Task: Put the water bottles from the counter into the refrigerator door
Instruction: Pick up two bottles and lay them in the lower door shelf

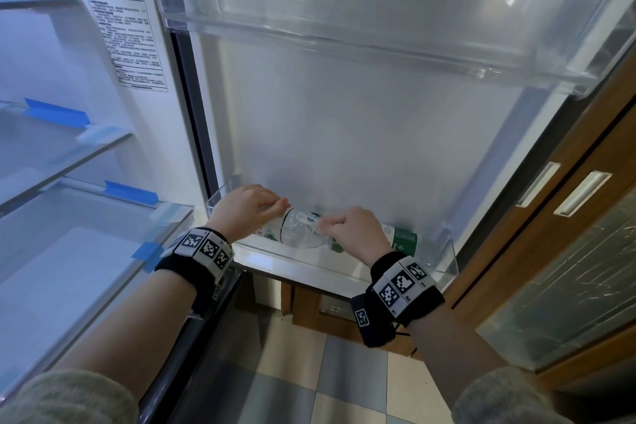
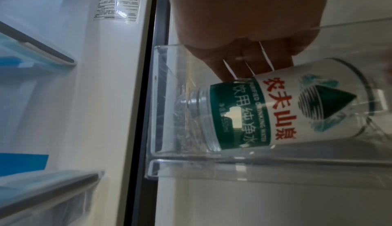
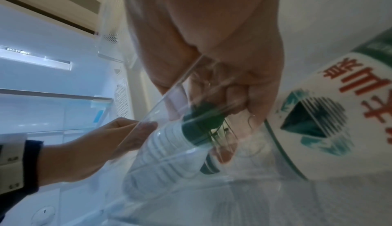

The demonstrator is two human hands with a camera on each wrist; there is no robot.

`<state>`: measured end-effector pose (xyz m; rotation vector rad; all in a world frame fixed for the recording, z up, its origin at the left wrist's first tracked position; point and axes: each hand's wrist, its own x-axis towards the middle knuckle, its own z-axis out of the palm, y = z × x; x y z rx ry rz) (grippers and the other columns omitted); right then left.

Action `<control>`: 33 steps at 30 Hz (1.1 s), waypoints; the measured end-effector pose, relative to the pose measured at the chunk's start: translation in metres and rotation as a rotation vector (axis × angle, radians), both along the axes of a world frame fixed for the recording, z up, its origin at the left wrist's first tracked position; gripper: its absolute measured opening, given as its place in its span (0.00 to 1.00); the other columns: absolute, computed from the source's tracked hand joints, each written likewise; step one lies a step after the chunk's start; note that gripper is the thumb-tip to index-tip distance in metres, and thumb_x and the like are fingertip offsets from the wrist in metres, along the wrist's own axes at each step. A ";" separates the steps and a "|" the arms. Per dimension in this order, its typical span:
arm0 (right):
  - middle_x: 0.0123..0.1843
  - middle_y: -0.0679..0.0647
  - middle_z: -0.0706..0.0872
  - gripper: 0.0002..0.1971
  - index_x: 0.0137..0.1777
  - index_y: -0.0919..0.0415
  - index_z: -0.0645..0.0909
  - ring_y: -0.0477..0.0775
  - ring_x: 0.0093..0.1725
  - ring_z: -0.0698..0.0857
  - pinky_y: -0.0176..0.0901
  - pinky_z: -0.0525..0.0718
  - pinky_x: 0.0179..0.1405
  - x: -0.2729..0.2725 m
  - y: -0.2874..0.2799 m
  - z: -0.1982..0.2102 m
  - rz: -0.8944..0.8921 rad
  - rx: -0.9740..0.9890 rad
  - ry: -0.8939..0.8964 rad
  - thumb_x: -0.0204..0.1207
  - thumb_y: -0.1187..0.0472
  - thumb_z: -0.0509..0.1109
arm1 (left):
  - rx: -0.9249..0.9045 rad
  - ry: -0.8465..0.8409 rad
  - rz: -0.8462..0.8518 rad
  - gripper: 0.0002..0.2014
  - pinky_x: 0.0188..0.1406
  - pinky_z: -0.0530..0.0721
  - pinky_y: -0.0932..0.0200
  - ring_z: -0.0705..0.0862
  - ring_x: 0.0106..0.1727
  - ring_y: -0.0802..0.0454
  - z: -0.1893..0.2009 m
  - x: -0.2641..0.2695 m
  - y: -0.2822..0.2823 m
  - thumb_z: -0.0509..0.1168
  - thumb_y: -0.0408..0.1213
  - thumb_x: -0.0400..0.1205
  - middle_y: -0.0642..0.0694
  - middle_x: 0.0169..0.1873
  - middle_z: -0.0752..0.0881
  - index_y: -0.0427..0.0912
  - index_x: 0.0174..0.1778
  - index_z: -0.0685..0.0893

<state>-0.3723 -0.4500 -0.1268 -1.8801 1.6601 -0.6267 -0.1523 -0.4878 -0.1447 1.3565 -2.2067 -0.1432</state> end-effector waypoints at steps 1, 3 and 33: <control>0.23 0.53 0.83 0.23 0.21 0.56 0.81 0.50 0.23 0.74 0.39 0.72 0.28 0.002 0.001 0.000 -0.010 -0.050 0.059 0.79 0.53 0.67 | 0.004 -0.002 0.003 0.18 0.46 0.78 0.66 0.84 0.47 0.61 0.001 0.000 0.000 0.59 0.52 0.84 0.53 0.46 0.92 0.48 0.48 0.92; 0.18 0.50 0.71 0.28 0.17 0.59 0.66 0.52 0.21 0.70 0.41 0.70 0.27 0.005 0.004 0.000 -0.056 -0.160 0.207 0.80 0.53 0.64 | 0.024 -0.007 0.005 0.18 0.48 0.80 0.64 0.84 0.48 0.60 0.002 -0.001 0.001 0.59 0.50 0.85 0.53 0.47 0.92 0.47 0.49 0.92; 0.41 0.54 0.82 0.22 0.39 0.57 0.79 0.56 0.47 0.77 0.58 0.72 0.59 0.014 0.001 -0.004 0.015 -0.179 0.567 0.81 0.49 0.47 | 0.083 -0.121 0.280 0.25 0.36 0.85 0.55 0.83 0.35 0.54 0.009 -0.023 0.010 0.52 0.50 0.87 0.51 0.33 0.85 0.43 0.35 0.89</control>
